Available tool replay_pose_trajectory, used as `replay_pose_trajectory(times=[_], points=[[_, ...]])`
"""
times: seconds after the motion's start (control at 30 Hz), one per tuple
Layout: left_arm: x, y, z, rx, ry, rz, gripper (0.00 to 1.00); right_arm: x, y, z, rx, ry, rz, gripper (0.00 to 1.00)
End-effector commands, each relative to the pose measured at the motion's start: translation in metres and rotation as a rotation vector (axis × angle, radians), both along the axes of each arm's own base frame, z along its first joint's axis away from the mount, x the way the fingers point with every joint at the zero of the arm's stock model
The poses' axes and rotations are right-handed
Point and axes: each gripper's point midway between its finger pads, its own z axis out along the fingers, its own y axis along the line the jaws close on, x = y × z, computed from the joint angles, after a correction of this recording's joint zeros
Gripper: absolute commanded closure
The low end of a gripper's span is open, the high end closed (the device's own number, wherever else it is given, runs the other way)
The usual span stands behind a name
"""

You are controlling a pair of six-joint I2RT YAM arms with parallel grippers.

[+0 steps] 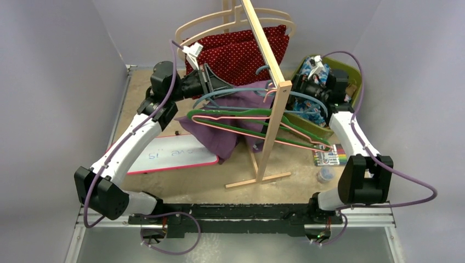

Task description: Remove the skirt from the hanger

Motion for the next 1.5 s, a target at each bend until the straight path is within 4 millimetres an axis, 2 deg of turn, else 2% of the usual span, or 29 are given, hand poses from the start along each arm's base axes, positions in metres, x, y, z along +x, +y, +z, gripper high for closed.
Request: replay_pose_trajectory(times=[0.0, 0.1, 0.2, 0.33, 0.37, 0.43, 0.63, 0.8, 0.93, 1.0, 1.13, 1.27, 1.43, 1.47], points=[[-0.020, 0.008, 0.057, -0.092, -0.198, -0.013, 1.00, -0.009, 0.016, 0.037, 0.025, -0.204, 0.104, 0.02], [-0.019, 0.008, 0.058, -0.097, -0.193, -0.008, 1.00, -0.015, 0.020, 0.038, 0.036, -0.242, 0.125, 0.02], [-0.017, 0.009, 0.057, -0.093, -0.192, 0.007, 1.00, -0.010, 0.014, 0.036, 0.018, -0.243, 0.063, 0.01], [-0.006, 0.010, 0.040, -0.027, -0.165, 0.054, 1.00, 0.002, -0.006, 0.010, -0.049, -0.112, -0.095, 0.01], [-0.005, 0.010, 0.034, -0.009, -0.152, 0.052, 1.00, 0.003, -0.012, 0.002, -0.092, -0.096, -0.119, 0.01], [-0.006, 0.010, 0.030, 0.005, -0.157, 0.048, 1.00, -0.005, -0.010, -0.003, -0.100, -0.101, -0.092, 0.02], [-0.006, 0.008, 0.029, -0.001, -0.147, 0.034, 1.00, -0.024, 0.016, 0.023, 0.011, -0.229, 0.080, 0.13], [-0.007, 0.009, 0.026, -0.004, -0.139, 0.037, 1.00, -0.026, 0.033, 0.034, 0.078, -0.247, 0.155, 0.26], [-0.007, 0.010, 0.029, -0.007, -0.145, 0.054, 1.00, -0.034, 0.041, 0.041, 0.081, -0.267, 0.173, 0.25], [-0.006, 0.011, 0.033, -0.018, -0.145, 0.067, 1.00, -0.041, 0.039, 0.029, 0.079, -0.221, 0.152, 0.23], [-0.007, 0.012, 0.037, -0.014, -0.144, 0.064, 1.00, -0.033, 0.015, 0.016, 0.022, -0.172, -0.056, 0.20], [-0.008, 0.015, 0.035, -0.001, -0.148, 0.081, 1.00, -0.037, -0.008, 0.001, -0.065, -0.153, -0.178, 0.18], [-0.008, 0.013, 0.033, -0.004, -0.145, 0.070, 1.00, -0.054, -0.024, -0.016, -0.056, -0.144, -0.181, 0.21], [-0.007, 0.013, 0.032, -0.003, -0.148, 0.074, 1.00, -0.056, -0.024, -0.014, -0.048, -0.174, -0.158, 0.26]])
